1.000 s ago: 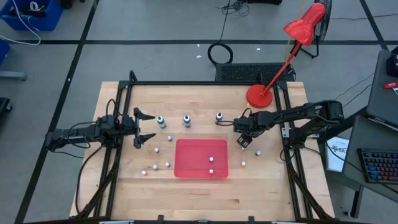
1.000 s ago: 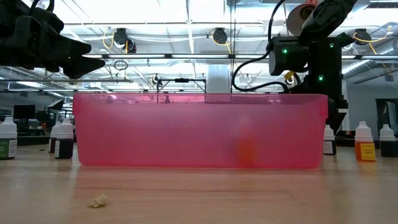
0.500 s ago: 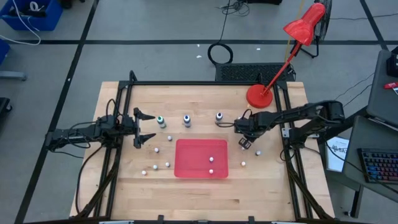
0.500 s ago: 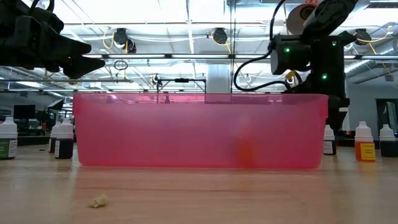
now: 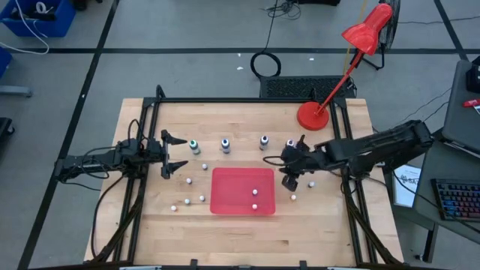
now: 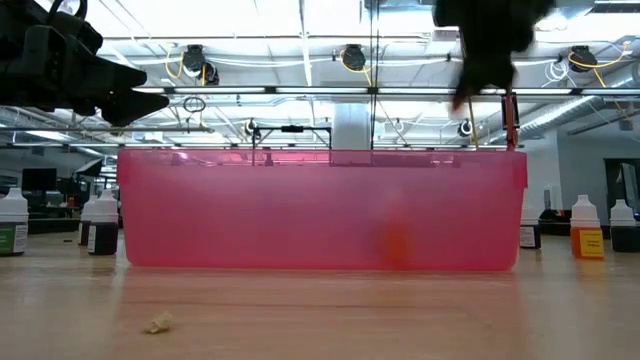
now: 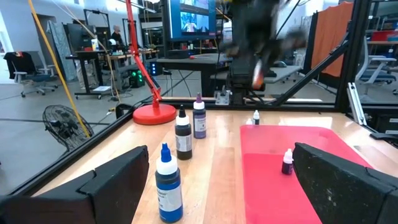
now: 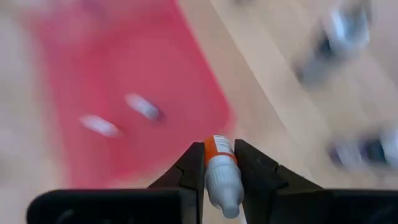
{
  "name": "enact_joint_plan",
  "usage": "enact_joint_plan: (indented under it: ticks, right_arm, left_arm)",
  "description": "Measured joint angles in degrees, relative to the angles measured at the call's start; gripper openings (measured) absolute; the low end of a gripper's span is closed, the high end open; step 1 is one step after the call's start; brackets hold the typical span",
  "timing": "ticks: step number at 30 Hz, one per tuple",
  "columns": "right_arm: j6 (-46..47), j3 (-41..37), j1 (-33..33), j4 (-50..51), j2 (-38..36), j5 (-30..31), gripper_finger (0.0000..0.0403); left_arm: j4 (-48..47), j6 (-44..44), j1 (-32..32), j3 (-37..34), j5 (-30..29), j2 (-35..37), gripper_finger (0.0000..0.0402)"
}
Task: Pick & Place food coloring
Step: Put the small orange food coloring bottle into the pink bin
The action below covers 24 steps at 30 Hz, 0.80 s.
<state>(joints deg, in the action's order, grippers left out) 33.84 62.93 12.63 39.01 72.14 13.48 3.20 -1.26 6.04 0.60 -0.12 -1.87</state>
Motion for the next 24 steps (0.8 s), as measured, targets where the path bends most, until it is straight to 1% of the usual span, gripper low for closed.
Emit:
enact_joint_plan:
  ticks: [3,6,8,10,12,14,16,18,21,24]
  right_arm:
    - [-4.7,11.8,3.0,2.0,4.6,2.5,0.0054]
    - [-9.2,25.9,4.8,10.1,12.4,4.6,0.0054]
    - [-11.7,36.1,5.2,17.3,18.6,6.0,0.0054]
    - [-13.8,45.8,5.0,23.8,25.2,6.0,0.0054]
    - [-15.6,54.1,5.0,29.3,31.5,6.0,0.0054]
    - [-16.5,60.0,5.0,35.0,36.9,5.9,0.0054]
    - [-16.6,62.1,5.0,39.5,40.7,4.4,0.0054]
    - [-16.4,61.5,5.1,41.9,43.3,2.0,0.0054]
    - [-15.1,57.4,5.4,41.5,45.6,1.2,0.0054]
    - [-14.8,51.0,5.5,37.7,46.0,-2.5,0.0054]
  left_arm:
    - [0.0,0.0,0.0,0.0,0.0,0.0,0.0392]
    - [0.0,0.0,0.0,0.0,0.0,0.0,0.0392]
    - [0.0,0.0,0.0,0.0,0.0,0.0,0.0392]
    - [-0.1,0.0,0.0,0.0,0.0,0.0,0.0392]
    - [-0.1,0.0,0.0,0.0,0.0,0.0,0.0392]
    - [0.0,0.0,0.0,0.0,0.0,0.0,0.0392]
    - [0.0,0.0,0.0,0.0,0.0,0.0,0.0392]
    - [0.0,0.0,0.0,0.0,0.0,0.0,0.0392]
    - [0.0,0.0,0.0,0.0,0.0,0.0,0.0392]
    - [0.0,0.0,0.0,0.0,0.0,0.0,0.0392]
